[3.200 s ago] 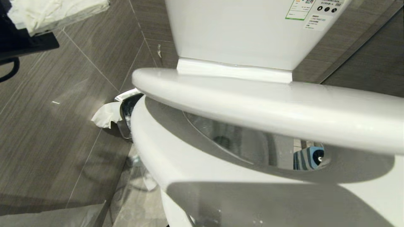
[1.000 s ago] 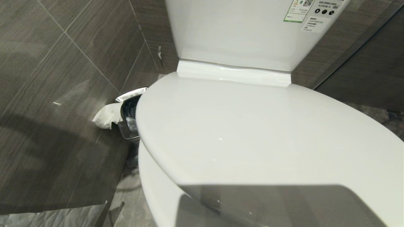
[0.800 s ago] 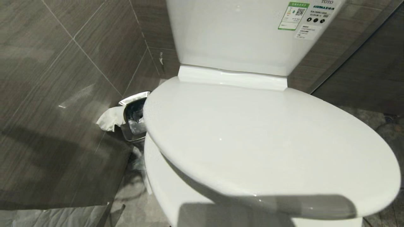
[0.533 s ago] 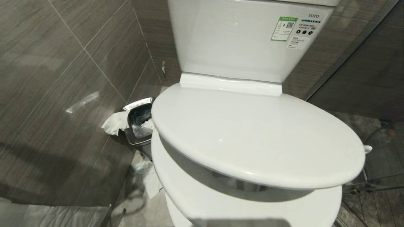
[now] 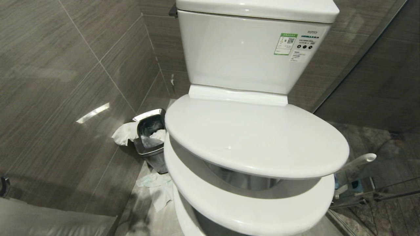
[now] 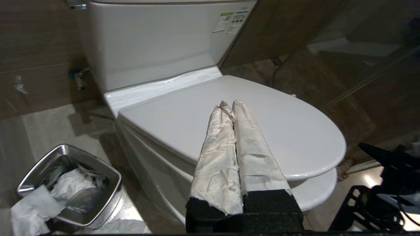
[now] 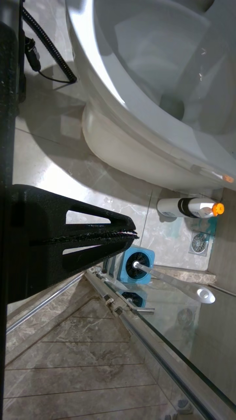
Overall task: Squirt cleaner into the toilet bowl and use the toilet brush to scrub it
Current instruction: Close the toilet lid
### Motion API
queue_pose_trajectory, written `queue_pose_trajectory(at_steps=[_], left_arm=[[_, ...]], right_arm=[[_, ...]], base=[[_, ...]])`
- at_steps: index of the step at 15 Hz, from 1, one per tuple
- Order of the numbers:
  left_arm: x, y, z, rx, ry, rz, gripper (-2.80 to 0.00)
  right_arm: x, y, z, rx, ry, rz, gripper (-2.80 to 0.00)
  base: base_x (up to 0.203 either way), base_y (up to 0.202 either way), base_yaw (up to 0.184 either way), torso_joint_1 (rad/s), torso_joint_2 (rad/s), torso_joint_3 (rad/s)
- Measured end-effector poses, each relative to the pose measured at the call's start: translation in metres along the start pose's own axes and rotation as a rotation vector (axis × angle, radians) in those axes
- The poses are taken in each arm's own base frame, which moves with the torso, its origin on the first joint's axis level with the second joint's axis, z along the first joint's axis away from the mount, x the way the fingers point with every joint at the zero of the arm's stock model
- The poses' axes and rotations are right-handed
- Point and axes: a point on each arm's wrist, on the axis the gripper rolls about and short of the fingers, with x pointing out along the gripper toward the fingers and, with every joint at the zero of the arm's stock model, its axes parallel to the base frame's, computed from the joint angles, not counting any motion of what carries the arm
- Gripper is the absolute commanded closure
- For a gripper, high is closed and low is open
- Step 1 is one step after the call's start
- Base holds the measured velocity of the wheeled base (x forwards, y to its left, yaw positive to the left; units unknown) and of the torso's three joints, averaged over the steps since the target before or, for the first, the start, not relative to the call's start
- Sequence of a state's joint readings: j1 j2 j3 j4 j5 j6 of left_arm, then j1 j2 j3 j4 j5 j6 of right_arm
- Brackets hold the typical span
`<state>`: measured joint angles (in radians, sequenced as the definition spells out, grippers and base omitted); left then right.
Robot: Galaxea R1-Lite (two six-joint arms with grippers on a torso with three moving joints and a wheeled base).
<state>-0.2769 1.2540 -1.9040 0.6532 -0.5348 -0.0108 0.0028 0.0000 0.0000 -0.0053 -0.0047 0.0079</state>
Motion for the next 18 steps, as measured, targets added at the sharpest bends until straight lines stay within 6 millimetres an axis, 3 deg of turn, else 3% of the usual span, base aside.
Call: queue_pose_trajectory(at_steps=[7,13,18], left_arm=[[0.029,0.002,0.001,0.039,-0.001,-0.016,0.00],[0.076,-0.008,-0.045,0.170,0.290,0.098,0.00],[0.103,-0.022,-0.058,0.414,0.371,0.057,0.00]], right_arm=[[0.000,0.000,0.000,0.000,0.000,0.000,0.00],[0.000,0.000,0.000,-0.001,0.000,0.000,0.00],[0.000,0.000,0.000,0.000,0.000,0.000,0.00]], base=[[0.000,0.000,0.000,0.000,0.00,0.000],[0.000,0.000,0.000,0.000,0.00,0.000],[0.000,0.000,0.000,0.000,0.00,0.000]])
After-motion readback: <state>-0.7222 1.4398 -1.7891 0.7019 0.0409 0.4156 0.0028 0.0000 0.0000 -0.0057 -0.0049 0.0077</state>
